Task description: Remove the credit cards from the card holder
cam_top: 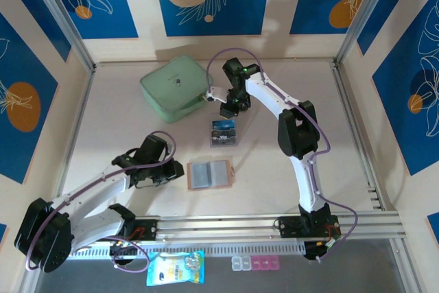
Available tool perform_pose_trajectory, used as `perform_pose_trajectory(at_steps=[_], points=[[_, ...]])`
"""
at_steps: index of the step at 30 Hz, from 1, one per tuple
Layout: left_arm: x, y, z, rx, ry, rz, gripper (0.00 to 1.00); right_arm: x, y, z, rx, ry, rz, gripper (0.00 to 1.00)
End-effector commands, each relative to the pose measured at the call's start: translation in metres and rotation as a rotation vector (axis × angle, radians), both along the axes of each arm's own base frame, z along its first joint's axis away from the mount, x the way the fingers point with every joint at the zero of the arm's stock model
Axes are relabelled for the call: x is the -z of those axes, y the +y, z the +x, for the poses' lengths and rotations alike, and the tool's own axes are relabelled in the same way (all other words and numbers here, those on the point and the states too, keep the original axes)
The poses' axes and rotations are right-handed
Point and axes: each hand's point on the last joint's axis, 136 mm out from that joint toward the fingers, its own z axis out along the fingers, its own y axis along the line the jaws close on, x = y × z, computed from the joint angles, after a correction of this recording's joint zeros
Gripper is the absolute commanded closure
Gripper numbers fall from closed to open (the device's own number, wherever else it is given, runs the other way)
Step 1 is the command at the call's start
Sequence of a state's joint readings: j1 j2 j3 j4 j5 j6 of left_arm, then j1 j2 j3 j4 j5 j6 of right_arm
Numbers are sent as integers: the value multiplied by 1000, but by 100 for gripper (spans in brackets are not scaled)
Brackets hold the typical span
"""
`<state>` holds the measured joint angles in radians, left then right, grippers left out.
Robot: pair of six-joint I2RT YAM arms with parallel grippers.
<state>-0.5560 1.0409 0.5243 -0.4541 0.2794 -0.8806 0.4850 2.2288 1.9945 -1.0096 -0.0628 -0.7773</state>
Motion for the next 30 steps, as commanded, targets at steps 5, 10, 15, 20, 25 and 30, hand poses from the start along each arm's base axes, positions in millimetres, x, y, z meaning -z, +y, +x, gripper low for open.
perform_pose_trajectory(at_steps=[5,10,15,20,25,30], points=[[4,4,-1,4,6,8,76,5,0,-5,9,-40,-24,85],[3,3,-1,3,7,6,76,18,2,-16,-1,-13,-38,83],[2,2,-1,3,3,0,76,8,1,-11,12,-59,-40,82],[1,1,1,6,-4,-6,76,-16,1,-4,39,-132,-19,81],[2,-1,3,12,-10,-9,76,-34,0,-4,77,-178,-12,80],[4,-4,4,25,-12,-18,76,-51,4,-14,187,-174,41,80]])
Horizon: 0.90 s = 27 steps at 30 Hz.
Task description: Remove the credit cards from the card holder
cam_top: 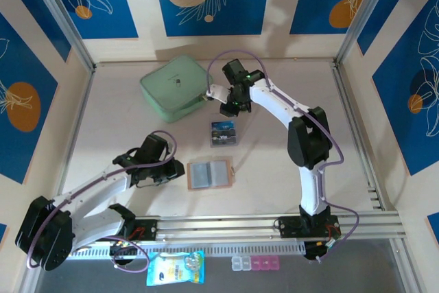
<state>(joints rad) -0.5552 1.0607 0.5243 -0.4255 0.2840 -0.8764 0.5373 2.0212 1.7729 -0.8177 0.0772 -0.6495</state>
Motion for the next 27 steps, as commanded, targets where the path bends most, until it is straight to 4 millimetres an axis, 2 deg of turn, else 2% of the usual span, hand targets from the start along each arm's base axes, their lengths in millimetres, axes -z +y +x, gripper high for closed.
perform_pose_trajectory(at_steps=[1,7,14,19,27], points=[[4,-1,0,24,-6,-13,76,-22,8,-11,100,-3,82,80],[9,-9,2,37,-6,-53,77,-32,21,-31,314,87,240,81],[18,-19,-1,51,11,-103,79,-27,35,-68,535,261,393,84],[21,-24,-5,60,14,-117,85,-9,43,-96,708,469,486,88],[29,-29,-11,76,20,-111,88,23,56,-142,849,661,442,95]])
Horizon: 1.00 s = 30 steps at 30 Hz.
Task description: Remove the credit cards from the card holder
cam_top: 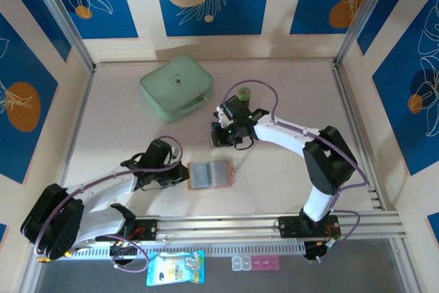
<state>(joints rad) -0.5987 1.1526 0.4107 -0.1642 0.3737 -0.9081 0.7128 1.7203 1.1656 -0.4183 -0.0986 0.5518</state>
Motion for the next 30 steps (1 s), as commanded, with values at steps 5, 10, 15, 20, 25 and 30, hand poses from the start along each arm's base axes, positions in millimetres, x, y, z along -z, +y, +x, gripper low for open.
perform_pose_trajectory(at_steps=[5,10,15,20,25,30], points=[[8,-7,-4,28,13,-1,89,6,24,-40,34,143,48,93],[14,-5,-4,32,23,26,89,20,29,-60,32,198,24,87],[19,2,-4,28,27,70,90,31,37,-77,20,244,24,79],[23,10,-7,26,29,108,90,41,37,-87,35,265,1,75],[27,14,-9,26,30,131,90,48,38,-91,43,283,3,70],[26,16,-9,21,23,136,90,50,41,-94,36,297,11,70]])
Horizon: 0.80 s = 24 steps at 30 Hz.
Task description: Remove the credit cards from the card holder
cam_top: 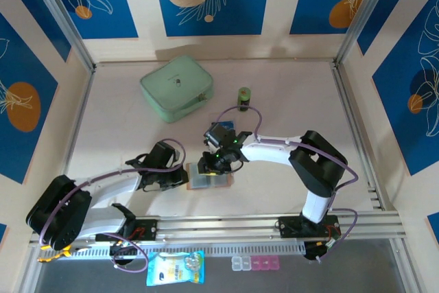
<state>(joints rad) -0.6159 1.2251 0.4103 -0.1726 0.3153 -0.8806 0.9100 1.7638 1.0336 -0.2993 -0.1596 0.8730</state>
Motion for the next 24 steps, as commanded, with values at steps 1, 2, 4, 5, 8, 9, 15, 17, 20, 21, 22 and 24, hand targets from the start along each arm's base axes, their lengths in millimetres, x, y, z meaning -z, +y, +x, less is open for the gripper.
perform_pose_trajectory(at_steps=[1,2,4,5,8,9,15,17,20,21,22,24], points=[[3,7,-5,12,1,42,90,6,4,-8,-4,40,12,70],[4,8,-6,12,2,44,90,7,5,-8,-6,44,14,69],[4,8,-5,12,1,48,90,8,7,-8,-10,49,18,70],[4,9,-6,13,3,50,90,9,7,-8,-12,53,17,70],[3,9,-6,13,2,50,90,12,9,-7,-12,58,16,70],[3,9,-7,14,4,52,90,12,10,-8,-15,59,17,70],[2,9,-6,15,2,55,90,17,9,-8,-12,64,-3,71],[3,10,-7,16,3,57,90,20,6,-8,-6,68,-19,72],[3,10,-7,17,4,60,90,21,1,-9,1,67,-46,72],[3,10,-7,16,5,60,90,22,-2,-9,5,64,-60,72],[3,10,-7,16,5,60,90,22,-4,-8,9,59,-74,72],[4,10,-7,18,8,61,90,22,-9,-7,14,49,-100,73]])
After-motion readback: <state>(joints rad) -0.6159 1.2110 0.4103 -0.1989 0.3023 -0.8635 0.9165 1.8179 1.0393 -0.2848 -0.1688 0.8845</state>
